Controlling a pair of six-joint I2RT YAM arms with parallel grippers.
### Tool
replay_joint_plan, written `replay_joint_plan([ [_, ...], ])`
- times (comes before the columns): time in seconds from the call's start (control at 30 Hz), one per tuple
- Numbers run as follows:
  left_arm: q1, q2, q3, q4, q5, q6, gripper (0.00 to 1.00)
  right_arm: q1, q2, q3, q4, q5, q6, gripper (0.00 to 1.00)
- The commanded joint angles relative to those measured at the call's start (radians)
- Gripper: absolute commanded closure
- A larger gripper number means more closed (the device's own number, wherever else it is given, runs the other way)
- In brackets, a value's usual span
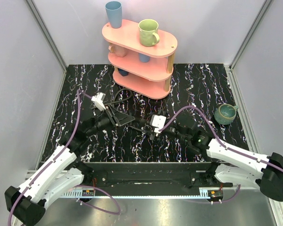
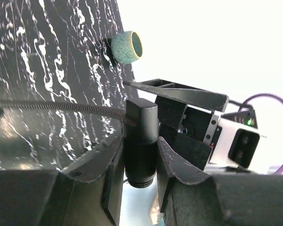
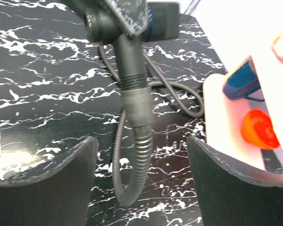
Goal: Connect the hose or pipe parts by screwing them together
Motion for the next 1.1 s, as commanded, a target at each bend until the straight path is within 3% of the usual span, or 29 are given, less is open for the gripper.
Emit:
replay_joint_plan([
  [0.0,0.005,-0.039,-0.061,0.088,-0.073,-0.380,1.00,0.032,-0.001,0.024,0.040,0.158,-0.144,0.17],
  [0.07,0.005,-0.030,-0.089,0.166,-0.031,-0.484,1.00,0.061,0.034,0.034,0.057,0.225,-0.205,0.17],
  [0.17,0.005,0.006,-0.060,0.143,0.020,-0.530,1.00,0.094,0.085,0.045,0.092,0.284,-0.265,0.18],
  [0.4,0.005,-0.025,-0.083,0.131,0.017,-0.598,1.00,0.187,0.159,0.063,0.169,0.391,-0.362,0.34],
  [0.5,0.005,-0.053,-0.107,0.123,0.003,-0.624,1.00,0.192,0.177,0.068,0.185,0.394,-0.368,0.57],
  [0.53,0.005,-0.058,-0.111,0.129,0.003,-0.630,1.00,0.192,0.177,0.068,0.191,0.378,-0.367,0.80],
  [0.67,0.005,-0.049,-0.109,0.121,0.028,-0.618,1.00,0.192,0.185,0.101,0.152,0.328,-0.332,1.00],
  [0.7,0.005,-0.044,-0.112,0.134,0.038,-0.619,1.00,0.192,0.189,0.109,0.140,0.319,-0.322,1.00],
  [0.8,0.005,-0.009,-0.060,0.123,0.037,-0.464,1.00,0.190,0.185,0.132,0.090,0.250,-0.260,1.00],
  [0.93,-0.001,0.083,0.061,0.052,0.123,0.089,1.00,0.161,0.186,0.189,-0.036,0.094,-0.188,1.00],
  [1.07,-0.010,0.122,0.119,-0.024,0.132,0.386,1.00,0.039,0.176,0.218,-0.072,-0.179,-0.074,1.00],
])
